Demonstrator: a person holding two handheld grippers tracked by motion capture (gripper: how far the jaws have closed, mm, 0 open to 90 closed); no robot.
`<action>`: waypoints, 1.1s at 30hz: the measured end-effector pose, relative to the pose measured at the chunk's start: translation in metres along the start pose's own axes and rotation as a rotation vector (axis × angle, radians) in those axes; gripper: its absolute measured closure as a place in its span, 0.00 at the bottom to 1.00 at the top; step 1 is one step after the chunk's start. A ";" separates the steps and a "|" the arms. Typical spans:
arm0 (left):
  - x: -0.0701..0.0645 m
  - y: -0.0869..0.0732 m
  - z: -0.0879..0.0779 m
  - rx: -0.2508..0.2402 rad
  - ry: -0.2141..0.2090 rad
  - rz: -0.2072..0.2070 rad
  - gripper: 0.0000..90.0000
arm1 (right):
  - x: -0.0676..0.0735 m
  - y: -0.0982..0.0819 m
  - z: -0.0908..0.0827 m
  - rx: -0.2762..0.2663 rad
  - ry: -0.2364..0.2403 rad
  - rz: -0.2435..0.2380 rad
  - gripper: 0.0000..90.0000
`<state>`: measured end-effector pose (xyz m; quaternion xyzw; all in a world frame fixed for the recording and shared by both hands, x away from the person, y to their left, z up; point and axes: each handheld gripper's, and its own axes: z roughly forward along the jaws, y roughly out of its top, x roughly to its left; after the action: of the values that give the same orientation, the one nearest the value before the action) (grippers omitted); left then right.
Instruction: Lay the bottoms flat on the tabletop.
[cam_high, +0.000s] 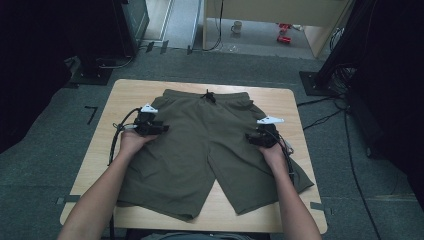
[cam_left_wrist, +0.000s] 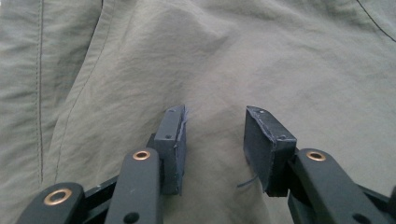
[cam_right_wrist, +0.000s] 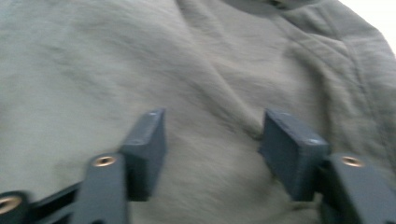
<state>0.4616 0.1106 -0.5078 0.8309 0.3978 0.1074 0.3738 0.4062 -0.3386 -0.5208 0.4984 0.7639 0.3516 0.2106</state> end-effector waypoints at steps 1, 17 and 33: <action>0.000 0.000 0.000 0.000 0.000 0.000 0.64 | -0.002 -0.002 0.000 -0.007 -0.009 0.012 0.33; -0.024 -0.037 -0.021 -0.091 0.024 -0.026 0.62 | 0.036 -0.011 -0.006 0.016 -0.055 0.050 0.14; -0.036 -0.053 -0.035 -0.092 0.031 -0.039 0.55 | 0.054 -0.029 -0.027 0.001 -0.070 0.060 0.22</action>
<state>0.3898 0.1239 -0.5165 0.8033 0.4144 0.1313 0.4073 0.3476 -0.3060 -0.5231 0.5331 0.7409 0.3400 0.2264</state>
